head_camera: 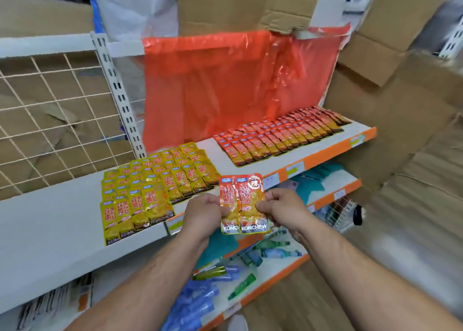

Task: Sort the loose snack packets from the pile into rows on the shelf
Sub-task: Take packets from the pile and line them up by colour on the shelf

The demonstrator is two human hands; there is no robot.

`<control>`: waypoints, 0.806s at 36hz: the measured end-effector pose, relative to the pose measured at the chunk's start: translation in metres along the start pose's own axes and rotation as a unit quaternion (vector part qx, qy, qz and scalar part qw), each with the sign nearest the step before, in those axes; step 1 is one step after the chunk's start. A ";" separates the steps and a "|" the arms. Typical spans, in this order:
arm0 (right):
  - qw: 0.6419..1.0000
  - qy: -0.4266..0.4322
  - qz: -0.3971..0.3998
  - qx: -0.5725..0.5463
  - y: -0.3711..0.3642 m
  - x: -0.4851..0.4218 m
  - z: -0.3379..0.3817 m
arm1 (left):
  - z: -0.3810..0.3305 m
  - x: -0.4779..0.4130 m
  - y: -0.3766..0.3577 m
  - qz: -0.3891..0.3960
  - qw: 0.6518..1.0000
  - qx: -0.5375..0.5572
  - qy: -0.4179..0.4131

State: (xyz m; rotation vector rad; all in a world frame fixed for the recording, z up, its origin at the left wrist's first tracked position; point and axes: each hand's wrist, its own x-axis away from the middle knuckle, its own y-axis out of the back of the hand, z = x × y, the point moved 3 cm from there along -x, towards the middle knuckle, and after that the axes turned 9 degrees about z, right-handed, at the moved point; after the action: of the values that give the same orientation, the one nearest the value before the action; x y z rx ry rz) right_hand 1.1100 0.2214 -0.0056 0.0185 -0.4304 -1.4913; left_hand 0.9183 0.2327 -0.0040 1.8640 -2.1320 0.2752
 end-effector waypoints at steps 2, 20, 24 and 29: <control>1.000 -0.010 -0.019 -0.005 0.022 -0.011 -0.005 | -0.006 -0.020 -0.020 0.019 1.000 -0.003 -0.001; 0.987 -0.038 -0.154 -0.042 0.208 -0.122 -0.011 | -0.090 -0.201 -0.182 0.150 0.989 -0.016 -0.005; 0.984 -0.047 -0.164 -0.046 0.246 -0.133 -0.017 | -0.102 -0.220 -0.220 0.171 0.985 -0.028 -0.015; 0.985 -0.045 -0.162 -0.049 0.301 -0.154 -0.032 | -0.110 -0.249 -0.269 0.158 0.986 -0.039 -0.028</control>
State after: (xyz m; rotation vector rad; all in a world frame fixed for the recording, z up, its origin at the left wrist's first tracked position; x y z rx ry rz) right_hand 1.4045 0.3901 0.0059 -0.0586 -0.4410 -1.8381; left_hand 1.2235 0.4637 0.0007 1.5041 -2.4361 0.2047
